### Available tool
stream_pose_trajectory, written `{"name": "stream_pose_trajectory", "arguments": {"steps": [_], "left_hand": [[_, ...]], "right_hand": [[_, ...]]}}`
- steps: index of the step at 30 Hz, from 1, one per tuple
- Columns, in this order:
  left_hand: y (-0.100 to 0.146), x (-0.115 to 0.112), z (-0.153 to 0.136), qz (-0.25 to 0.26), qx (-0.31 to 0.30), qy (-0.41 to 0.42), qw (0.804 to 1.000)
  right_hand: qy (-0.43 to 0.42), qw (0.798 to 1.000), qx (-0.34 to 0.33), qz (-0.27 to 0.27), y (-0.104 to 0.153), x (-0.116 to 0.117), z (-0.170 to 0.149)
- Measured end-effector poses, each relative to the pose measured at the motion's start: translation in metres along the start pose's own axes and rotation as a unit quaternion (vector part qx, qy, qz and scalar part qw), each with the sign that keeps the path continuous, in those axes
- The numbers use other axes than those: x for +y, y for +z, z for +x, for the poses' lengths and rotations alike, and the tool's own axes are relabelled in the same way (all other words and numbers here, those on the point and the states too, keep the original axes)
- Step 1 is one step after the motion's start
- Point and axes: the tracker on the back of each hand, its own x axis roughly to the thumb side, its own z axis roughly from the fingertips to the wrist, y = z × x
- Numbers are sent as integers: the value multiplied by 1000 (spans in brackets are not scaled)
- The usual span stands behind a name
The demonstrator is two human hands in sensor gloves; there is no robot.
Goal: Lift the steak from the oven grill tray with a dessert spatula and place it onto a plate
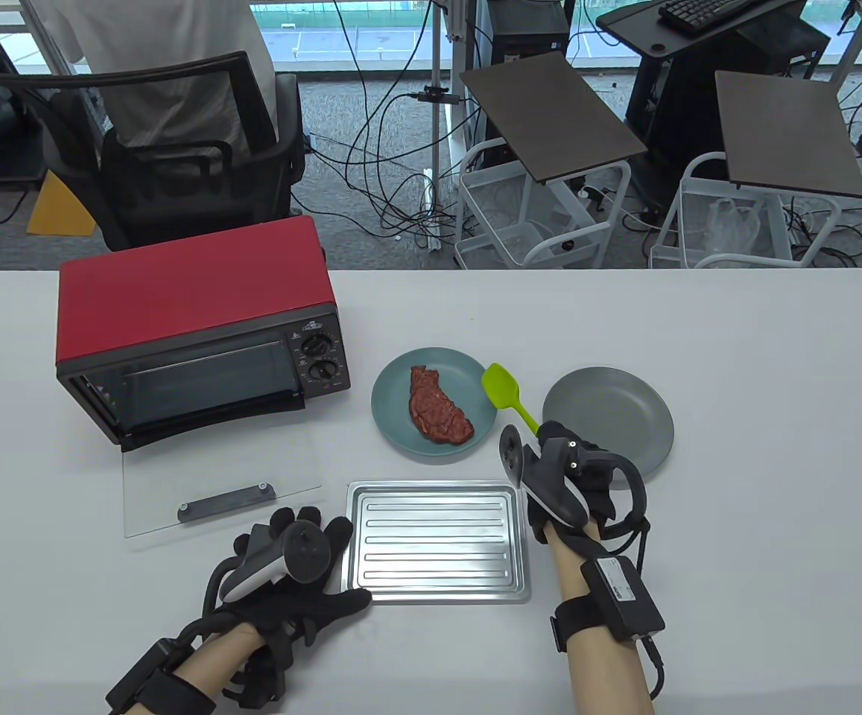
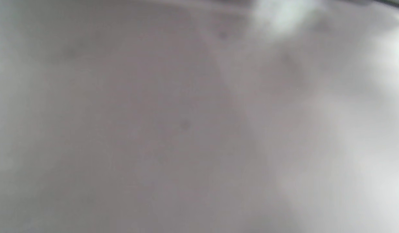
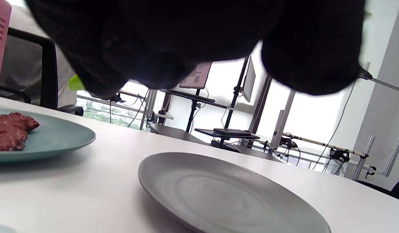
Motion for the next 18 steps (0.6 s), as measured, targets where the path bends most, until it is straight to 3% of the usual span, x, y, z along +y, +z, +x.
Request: {"name": "stream_pose_trajectory", "arguments": {"steps": [9,18], "left_hand": [[0,0,0,1,1,1,1000],[0,0,0,0,1,1,1000]], "right_hand": [[-79,994,76,-11,0,-16,-44],[-104,981,163,32,5,17,-85]]}}
